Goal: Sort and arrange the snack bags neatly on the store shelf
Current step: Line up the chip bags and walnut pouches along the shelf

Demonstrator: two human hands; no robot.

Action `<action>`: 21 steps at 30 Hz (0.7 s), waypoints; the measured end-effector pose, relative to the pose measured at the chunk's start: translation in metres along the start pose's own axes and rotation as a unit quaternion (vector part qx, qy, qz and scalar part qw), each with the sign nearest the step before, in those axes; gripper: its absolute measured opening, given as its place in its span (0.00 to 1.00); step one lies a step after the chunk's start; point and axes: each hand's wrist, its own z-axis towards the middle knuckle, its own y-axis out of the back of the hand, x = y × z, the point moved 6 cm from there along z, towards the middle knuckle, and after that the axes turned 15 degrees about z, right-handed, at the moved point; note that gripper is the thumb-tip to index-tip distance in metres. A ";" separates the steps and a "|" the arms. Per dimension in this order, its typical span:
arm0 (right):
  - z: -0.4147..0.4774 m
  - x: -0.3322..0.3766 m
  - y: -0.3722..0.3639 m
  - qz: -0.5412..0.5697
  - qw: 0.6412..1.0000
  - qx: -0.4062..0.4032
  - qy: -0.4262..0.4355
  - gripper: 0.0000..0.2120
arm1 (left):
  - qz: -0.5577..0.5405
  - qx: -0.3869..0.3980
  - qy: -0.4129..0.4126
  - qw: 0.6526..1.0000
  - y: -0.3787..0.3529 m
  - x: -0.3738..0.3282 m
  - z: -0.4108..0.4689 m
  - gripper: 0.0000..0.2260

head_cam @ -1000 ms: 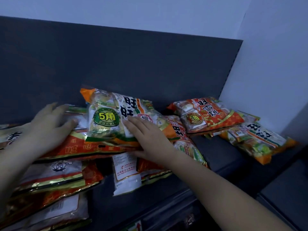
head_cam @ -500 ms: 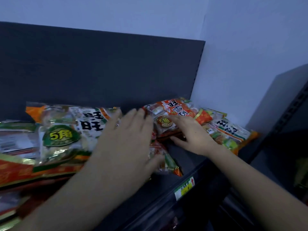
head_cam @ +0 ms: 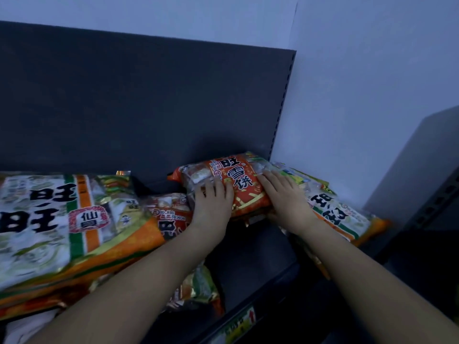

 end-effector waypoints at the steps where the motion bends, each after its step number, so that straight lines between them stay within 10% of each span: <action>1: 0.005 -0.002 0.000 -0.002 1.000 -0.011 0.007 0.49 | -0.005 -0.009 -0.001 1.000 0.001 0.001 0.005 0.41; 10: 0.044 -0.004 0.080 0.090 0.986 -0.142 0.012 0.23 | -0.029 -0.161 0.031 0.986 0.097 0.076 0.026 0.14; 21: 0.050 0.011 0.165 0.009 0.955 -0.294 0.034 0.18 | -0.052 -0.328 0.088 0.939 0.144 0.121 0.007 0.17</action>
